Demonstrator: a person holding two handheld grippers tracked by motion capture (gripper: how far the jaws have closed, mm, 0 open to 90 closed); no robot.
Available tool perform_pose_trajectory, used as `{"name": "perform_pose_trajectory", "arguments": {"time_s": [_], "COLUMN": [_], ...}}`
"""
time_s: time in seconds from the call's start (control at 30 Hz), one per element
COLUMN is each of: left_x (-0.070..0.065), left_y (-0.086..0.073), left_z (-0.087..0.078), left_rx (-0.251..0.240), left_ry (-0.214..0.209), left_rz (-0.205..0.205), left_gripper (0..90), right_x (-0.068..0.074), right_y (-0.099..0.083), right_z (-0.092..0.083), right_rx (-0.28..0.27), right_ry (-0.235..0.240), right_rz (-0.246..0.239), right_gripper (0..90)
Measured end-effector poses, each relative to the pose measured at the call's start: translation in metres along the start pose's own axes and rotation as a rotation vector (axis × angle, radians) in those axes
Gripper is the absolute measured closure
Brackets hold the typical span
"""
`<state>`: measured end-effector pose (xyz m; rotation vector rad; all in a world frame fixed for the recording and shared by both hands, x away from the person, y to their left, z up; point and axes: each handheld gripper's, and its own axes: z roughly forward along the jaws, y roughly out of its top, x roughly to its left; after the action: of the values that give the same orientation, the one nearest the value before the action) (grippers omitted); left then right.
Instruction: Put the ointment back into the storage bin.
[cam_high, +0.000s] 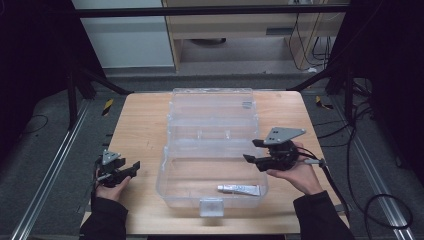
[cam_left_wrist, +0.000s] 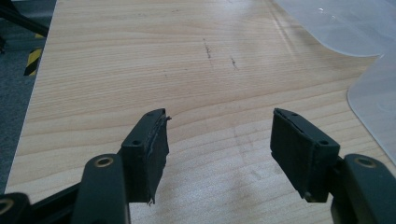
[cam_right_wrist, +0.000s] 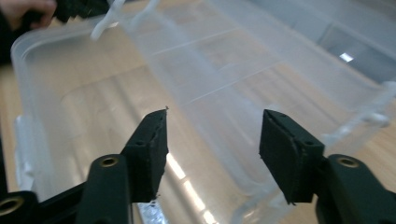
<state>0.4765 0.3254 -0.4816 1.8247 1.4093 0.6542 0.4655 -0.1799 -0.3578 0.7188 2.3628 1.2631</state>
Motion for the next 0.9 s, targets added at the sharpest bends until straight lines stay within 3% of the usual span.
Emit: {"name": "perform_pose_trajectory", "arguments": {"time_s": [0.03,0.13,0.23,0.47,0.57,0.6,0.7,0.8,0.9], "left_x": [0.0,0.0,0.0,0.0,0.0,0.001,0.001,0.001,0.001], "left_y": [0.0,0.0,0.0,0.0,0.0,0.0,0.0,0.0,0.0], "left_z": [0.0,0.0,0.0,-0.001,-0.001,-0.001,-0.001,-0.001,-0.001], "left_rx": [0.0,-0.002,-0.002,-0.003,-0.004,-0.005,-0.005,-0.007,-0.008], "left_ry": [0.0,0.001,0.002,0.002,0.002,0.002,0.002,0.003,0.006], "left_rz": [0.0,-0.001,-0.001,-0.002,-0.002,-0.002,-0.003,-0.003,-0.003], "left_gripper": [36.4,36.4,36.4,36.4,36.4,36.3,36.3,36.2,36.0], "right_x": [-0.004,-0.007,-0.016,-0.03,-0.037,-0.041,-0.046,-0.054,-0.058], "right_y": [-0.005,-0.009,-0.02,-0.04,-0.051,-0.058,-0.063,-0.074,-0.081], "right_z": [-0.009,-0.015,-0.026,-0.033,-0.036,-0.038,-0.04,-0.04,-0.037], "right_rx": [-0.043,-0.079,-0.137,-0.174,-0.191,-0.2,-0.18,-0.168,-0.147], "right_ry": [-0.039,-0.074,-0.14,-0.214,-0.265,-0.299,-0.322,-0.374,-0.387], "right_rz": [0.022,0.032,0.095,0.173,0.216,0.25,0.277,0.317,0.338], "right_gripper": [38.3,35.1,29.0,23.5,21.8,20.7,19.4,17.6,17.1]}}
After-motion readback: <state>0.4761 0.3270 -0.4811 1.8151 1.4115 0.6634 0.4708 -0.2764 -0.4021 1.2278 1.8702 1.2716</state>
